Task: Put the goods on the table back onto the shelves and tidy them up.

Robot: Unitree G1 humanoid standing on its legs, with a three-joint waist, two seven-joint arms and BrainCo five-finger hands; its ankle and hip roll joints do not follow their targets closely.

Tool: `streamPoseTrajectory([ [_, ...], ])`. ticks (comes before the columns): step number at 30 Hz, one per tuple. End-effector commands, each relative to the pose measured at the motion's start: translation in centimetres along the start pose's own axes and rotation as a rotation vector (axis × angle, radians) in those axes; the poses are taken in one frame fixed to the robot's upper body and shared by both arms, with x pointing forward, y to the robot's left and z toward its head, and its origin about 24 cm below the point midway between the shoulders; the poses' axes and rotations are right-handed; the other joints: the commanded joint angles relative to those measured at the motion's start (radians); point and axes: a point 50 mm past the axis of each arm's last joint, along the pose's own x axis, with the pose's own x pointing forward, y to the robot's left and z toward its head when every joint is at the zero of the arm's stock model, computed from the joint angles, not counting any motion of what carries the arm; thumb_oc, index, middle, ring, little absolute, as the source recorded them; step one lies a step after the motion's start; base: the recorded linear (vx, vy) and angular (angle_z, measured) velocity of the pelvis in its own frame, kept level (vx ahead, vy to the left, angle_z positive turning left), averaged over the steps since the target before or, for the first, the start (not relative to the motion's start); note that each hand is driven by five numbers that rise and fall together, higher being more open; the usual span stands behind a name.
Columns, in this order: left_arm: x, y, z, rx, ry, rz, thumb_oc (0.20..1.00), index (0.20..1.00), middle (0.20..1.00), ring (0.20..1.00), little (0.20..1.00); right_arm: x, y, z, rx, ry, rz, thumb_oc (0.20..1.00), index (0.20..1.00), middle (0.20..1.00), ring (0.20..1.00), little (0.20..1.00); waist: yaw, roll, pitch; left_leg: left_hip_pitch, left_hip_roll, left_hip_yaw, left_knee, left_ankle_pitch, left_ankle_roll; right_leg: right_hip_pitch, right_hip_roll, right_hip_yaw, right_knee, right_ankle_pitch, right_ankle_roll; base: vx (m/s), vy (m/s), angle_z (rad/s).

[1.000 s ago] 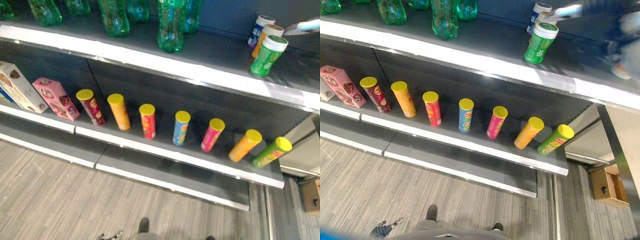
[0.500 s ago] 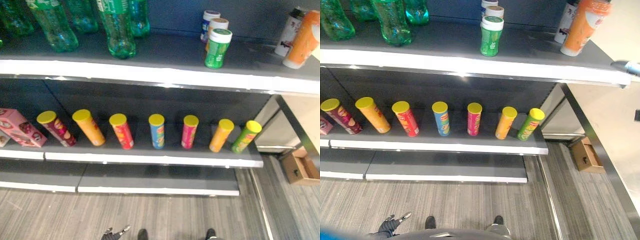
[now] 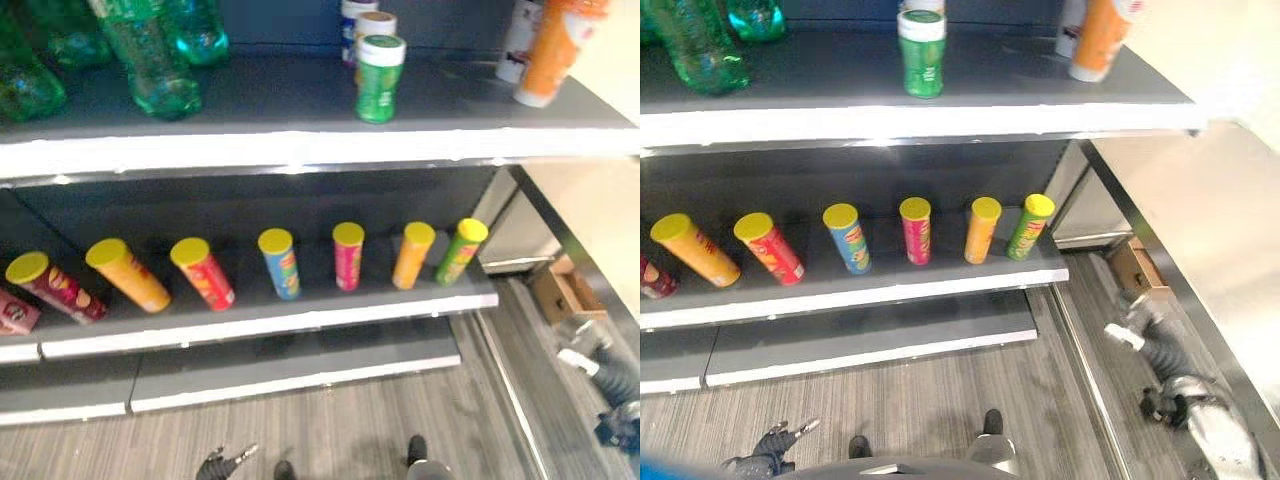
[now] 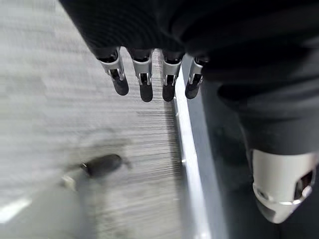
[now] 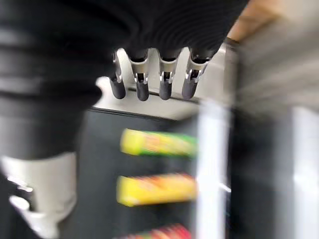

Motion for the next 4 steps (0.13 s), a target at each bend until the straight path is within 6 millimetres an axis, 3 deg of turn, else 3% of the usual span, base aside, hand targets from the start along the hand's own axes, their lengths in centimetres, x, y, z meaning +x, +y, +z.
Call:
streamPoseTrajectory([
  [1, 0.7, 1.2, 2.6, 0.048, -0.057, -0.008, 1.0, 1.0, 1.0, 1.0, 1.0, 2.6, -0.1, -3.7, 0.058, 0.166, -0.011, 1.0, 1.0, 1.0, 1.0, 1.0, 0.05, -0.014, 0.039, 0.079, -0.029, 0.022, 0.036, -0.144, 0.024, 0.031, -0.051, -0.049, 0.086, -0.078, 0.031, -0.02, -0.005, 0.06],
  [4, 0.9, 0.7, 3.5, 0.063, -0.071, -0.015, 1.0, 1.0, 1.0, 1.0, 1.0, 2.4, 0.5, -10.3, -0.08, 0.469, -0.153, 1.0, 1.0, 1.0, 1.0, 1.0, 0.061, -0.011, 0.038, 0.073, -0.035, 0.011, 0.04, -0.146, 0.029, 0.038, -0.056, -0.062, 0.086, -0.078, 0.031, -0.02, -0.016, 0.05],
])
